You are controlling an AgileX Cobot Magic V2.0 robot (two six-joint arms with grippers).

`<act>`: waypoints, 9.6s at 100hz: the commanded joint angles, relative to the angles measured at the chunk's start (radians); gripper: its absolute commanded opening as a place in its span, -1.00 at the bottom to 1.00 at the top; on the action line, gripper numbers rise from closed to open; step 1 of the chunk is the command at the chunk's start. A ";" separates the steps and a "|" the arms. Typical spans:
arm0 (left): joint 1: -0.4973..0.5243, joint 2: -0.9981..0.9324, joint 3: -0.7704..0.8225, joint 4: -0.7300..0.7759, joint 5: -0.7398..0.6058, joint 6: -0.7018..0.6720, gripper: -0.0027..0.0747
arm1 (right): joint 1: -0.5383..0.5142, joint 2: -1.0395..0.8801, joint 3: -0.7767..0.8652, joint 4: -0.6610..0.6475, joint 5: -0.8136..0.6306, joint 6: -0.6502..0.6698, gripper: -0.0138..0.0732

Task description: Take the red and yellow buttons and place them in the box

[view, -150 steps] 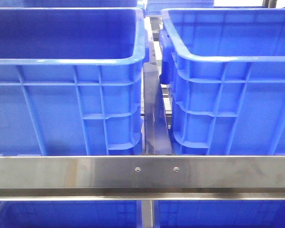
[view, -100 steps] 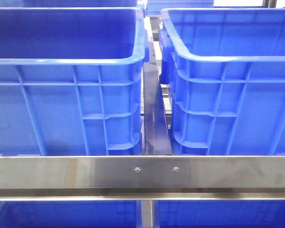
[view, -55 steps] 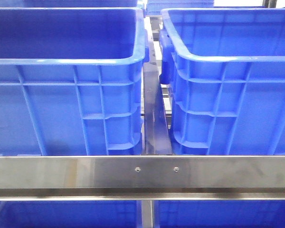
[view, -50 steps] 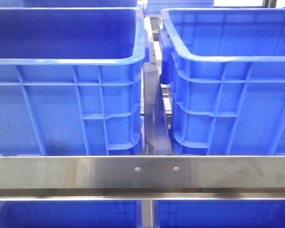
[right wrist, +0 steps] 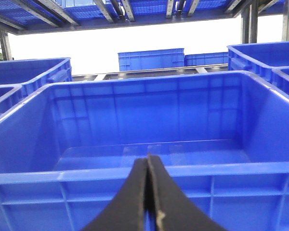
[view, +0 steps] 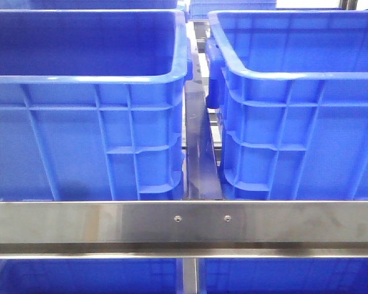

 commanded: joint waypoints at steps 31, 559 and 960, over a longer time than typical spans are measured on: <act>0.000 0.097 -0.040 -0.013 -0.064 0.002 -0.92 | -0.003 -0.026 -0.019 -0.008 -0.074 -0.005 -0.84; -0.876 0.554 -0.531 -0.096 0.019 0.070 -0.98 | -0.003 0.583 -0.853 0.486 0.762 0.038 0.39; -0.139 -0.236 0.157 -0.056 -0.124 -0.073 -0.72 | 0.175 1.262 -0.986 1.434 0.700 -0.967 -0.24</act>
